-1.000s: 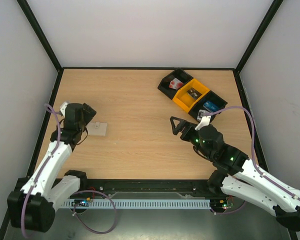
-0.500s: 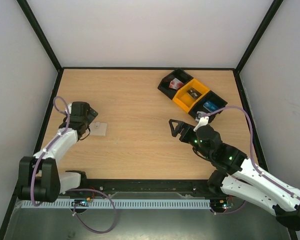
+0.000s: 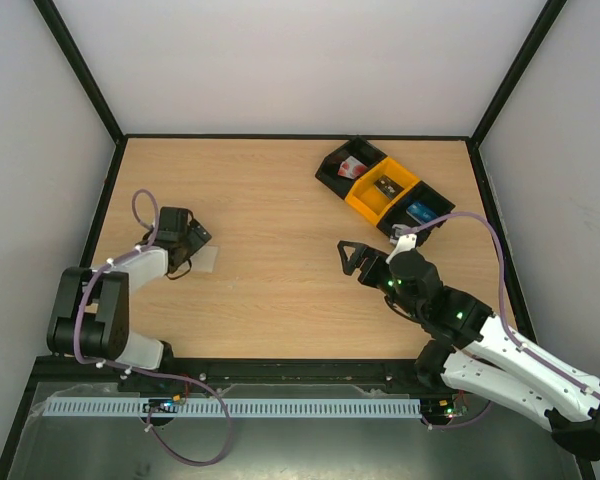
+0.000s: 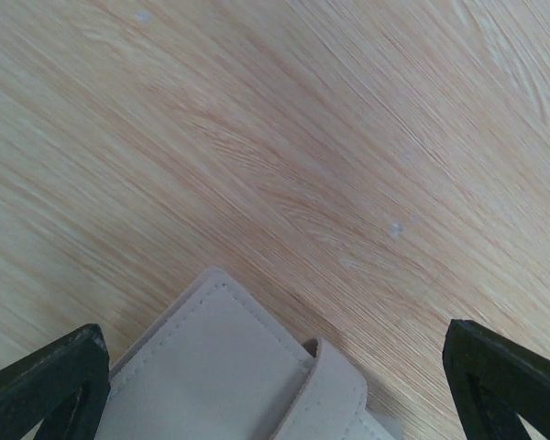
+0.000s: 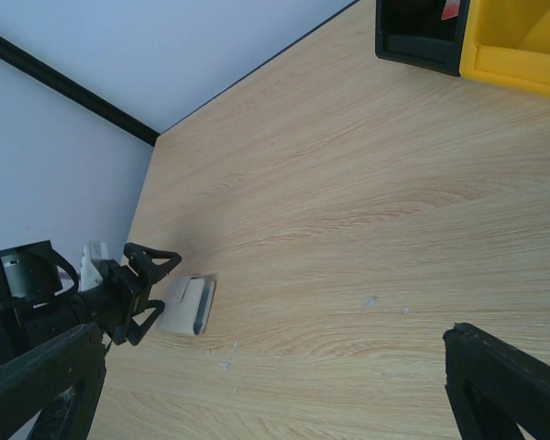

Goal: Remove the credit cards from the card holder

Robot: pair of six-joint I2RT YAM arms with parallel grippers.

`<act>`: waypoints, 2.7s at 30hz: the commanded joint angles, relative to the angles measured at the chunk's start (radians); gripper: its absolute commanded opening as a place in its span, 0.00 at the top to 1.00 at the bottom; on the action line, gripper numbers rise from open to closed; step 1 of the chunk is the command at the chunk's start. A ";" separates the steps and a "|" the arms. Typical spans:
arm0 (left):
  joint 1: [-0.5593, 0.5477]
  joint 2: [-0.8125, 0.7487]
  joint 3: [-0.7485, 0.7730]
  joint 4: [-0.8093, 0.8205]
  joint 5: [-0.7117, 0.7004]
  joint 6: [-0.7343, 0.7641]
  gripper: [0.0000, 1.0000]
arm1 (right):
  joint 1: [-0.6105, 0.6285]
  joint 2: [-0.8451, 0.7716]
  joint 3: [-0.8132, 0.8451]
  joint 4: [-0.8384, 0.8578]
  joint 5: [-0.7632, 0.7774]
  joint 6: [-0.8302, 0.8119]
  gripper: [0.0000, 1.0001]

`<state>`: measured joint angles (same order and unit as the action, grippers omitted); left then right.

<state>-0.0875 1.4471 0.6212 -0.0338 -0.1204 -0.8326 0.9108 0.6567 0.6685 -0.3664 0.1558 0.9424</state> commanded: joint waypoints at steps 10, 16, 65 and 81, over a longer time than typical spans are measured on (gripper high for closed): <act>-0.150 0.062 0.009 0.064 0.037 0.082 0.00 | -0.004 -0.028 0.004 -0.050 0.028 0.000 0.02; -0.235 0.061 -0.011 0.084 0.056 0.062 0.02 | -0.004 -0.049 -0.014 -0.053 0.031 0.007 0.02; -0.255 -0.265 -0.338 0.181 0.242 -0.045 0.48 | -0.004 -0.032 -0.042 -0.047 0.021 0.021 0.02; -0.291 -0.151 -0.316 0.211 0.307 0.000 0.83 | -0.003 -0.020 -0.083 -0.021 -0.044 0.043 0.01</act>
<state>-0.3508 1.2652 0.3023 0.2272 0.1497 -0.8593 0.9108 0.6327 0.6121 -0.4057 0.1490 0.9634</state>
